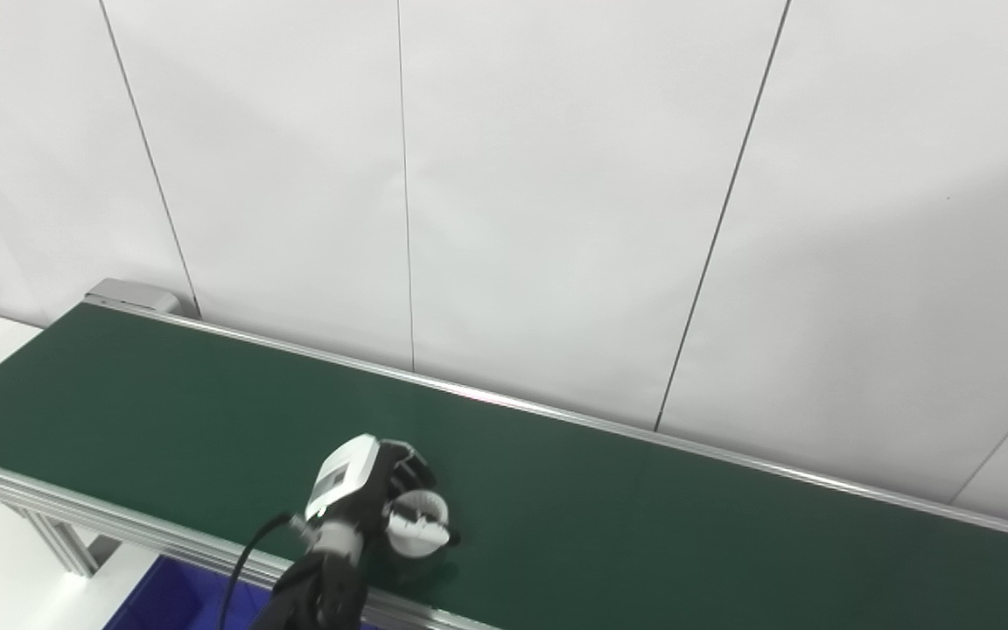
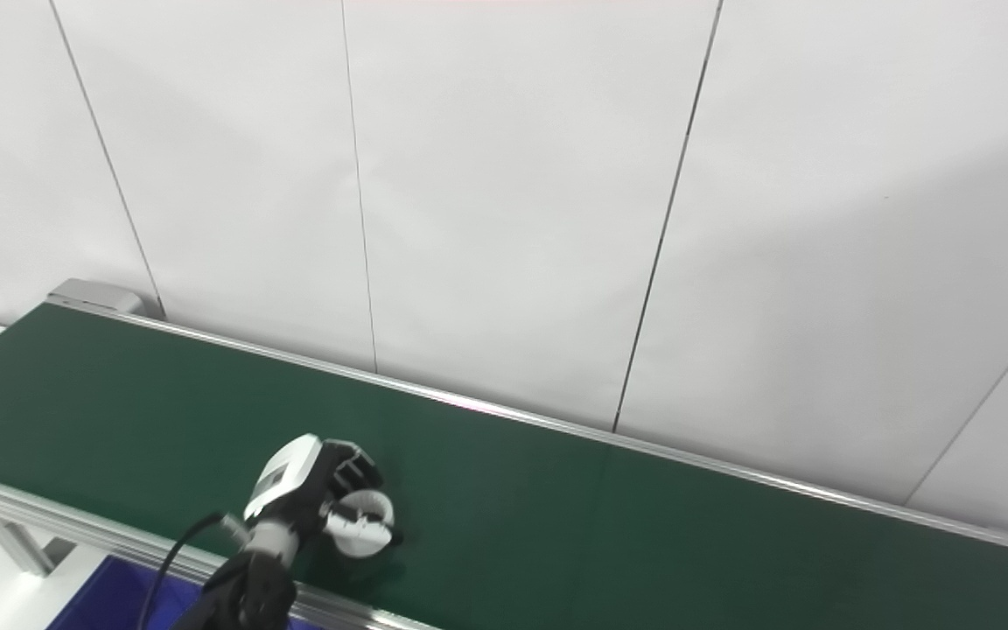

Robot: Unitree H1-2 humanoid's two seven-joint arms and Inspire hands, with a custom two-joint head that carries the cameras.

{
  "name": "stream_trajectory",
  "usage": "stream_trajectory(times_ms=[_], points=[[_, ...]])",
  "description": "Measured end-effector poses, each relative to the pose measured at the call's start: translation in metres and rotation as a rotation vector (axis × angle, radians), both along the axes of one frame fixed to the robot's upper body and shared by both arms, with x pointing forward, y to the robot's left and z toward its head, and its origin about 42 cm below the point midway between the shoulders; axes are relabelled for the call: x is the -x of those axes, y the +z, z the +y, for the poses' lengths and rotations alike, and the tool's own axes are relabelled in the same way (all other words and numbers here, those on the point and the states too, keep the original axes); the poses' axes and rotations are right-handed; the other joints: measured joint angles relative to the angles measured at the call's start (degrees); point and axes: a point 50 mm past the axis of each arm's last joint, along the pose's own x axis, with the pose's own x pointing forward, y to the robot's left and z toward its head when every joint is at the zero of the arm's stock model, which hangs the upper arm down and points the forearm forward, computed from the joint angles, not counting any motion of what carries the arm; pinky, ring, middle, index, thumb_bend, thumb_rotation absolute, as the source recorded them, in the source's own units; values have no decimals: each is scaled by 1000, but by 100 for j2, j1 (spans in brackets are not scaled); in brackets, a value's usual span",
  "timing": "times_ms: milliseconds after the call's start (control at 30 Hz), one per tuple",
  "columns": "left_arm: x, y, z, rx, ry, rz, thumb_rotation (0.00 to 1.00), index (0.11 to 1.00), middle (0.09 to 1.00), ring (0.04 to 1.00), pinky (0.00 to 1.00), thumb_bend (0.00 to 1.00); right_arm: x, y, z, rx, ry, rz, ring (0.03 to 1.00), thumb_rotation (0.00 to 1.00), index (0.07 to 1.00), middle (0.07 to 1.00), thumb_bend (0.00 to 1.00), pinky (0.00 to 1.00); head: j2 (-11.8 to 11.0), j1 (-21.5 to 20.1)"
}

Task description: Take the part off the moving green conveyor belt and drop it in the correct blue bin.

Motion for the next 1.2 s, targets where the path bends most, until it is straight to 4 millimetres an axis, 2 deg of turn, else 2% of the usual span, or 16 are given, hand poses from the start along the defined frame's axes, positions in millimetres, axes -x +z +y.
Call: stream_trajectory(times_ms=[100, 167, 300, 367, 533, 600, 667, 700, 733, 767, 800, 833, 900, 1000, 1033, 1200], points=[[17, 9, 2, 26, 4, -91, 0, 523, 467, 369, 251, 495, 1, 2, 1, 1, -2, -5, 806, 386, 882, 845, 548, 676, 87, -70], [25, 23, -1, 37, -15, -184, 0, 521, 465, 372, 256, 496, 1, 4, 1, 4, -2, -15, 809, 382, 886, 846, 543, 681, 88, -70], [41, 60, -12, 73, -94, -411, 0, 520, 470, 376, 267, 496, 0, 9, 3, 2, -2, -32, 815, 375, 887, 853, 556, 692, 246, -202], [51, 68, -16, 92, -125, -477, 0, 519, 474, 379, 273, 496, 1, 12, 5, -7, -3, -39, 817, 369, 884, 856, 570, 702, 316, -281], [79, 59, -17, 117, -120, -465, 0, 518, 478, 393, 309, 497, 5, 15, 7, -17, -12, -40, 811, 418, 879, 855, 645, 691, 492, -439], [88, 58, -15, 121, -120, -464, 0, 518, 482, 394, 312, 496, 5, 19, 8, -15, -10, -55, 804, 411, 879, 854, 647, 690, 929, -824], [93, 57, -13, 125, -127, -472, 0, 519, 483, 395, 309, 495, 5, 23, 9, -9, -4, -67, 798, 414, 876, 850, 661, 694, 932, -826], [94, 57, -12, 135, -130, -470, 0, 519, 483, 394, 307, 495, 4, 25, 9, -5, 1, -73, 794, 418, 873, 845, 674, 693, 1323, -1209], [95, 56, -10, 139, -136, -466, 0, 519, 483, 394, 306, 495, 3, 29, 10, -4, 5, -84, 791, 421, 871, 841, 682, 693, 1414, -1291], [96, 56, -8, 142, -143, -460, 0, 517, 484, 399, 318, 496, 2, 33, 12, -3, 7, -93, 792, 410, 869, 839, 694, 692, 1676, -1518], [98, 54, -5, 151, -150, -452, 0, 516, 485, 402, 325, 496, 1, 39, 14, -5, 9, -101, 792, 404, 868, 839, 700, 691, 1722, -1555], [101, 52, -2, 160, -159, -441, 0, 516, 485, 400, 319, 496, 1, 44, 16, -9, 11, -109, 801, 399, 871, 843, 698, 704, 1931, -1747], [104, 47, 3, 184, -169, -410, 0, 517, 482, 390, 295, 496, 3, 51, 21, -20, 9, -119, 808, 411, 876, 848, 698, 714, 1951, -1775], [108, 32, 12, 230, -170, -357, 0, 516, 473, 375, 258, 495, 6, 52, 25, -21, 10, -96, 817, 465, 887, 858, 720, 738, 2161, -1898], [110, 27, 14, 244, -170, -332, 0, 513, 477, 379, 263, 496, 6, 52, 26, -15, 11, -89, 821, 485, 891, 861, 733, 747, 2293, -1759], [119, 14, 15, 264, -179, -284, 0, 510, 473, 385, 269, 497, 5, 58, 24, 1, 9, -76, 818, 511, 892, 857, 740, 742, 2540, -1564]])
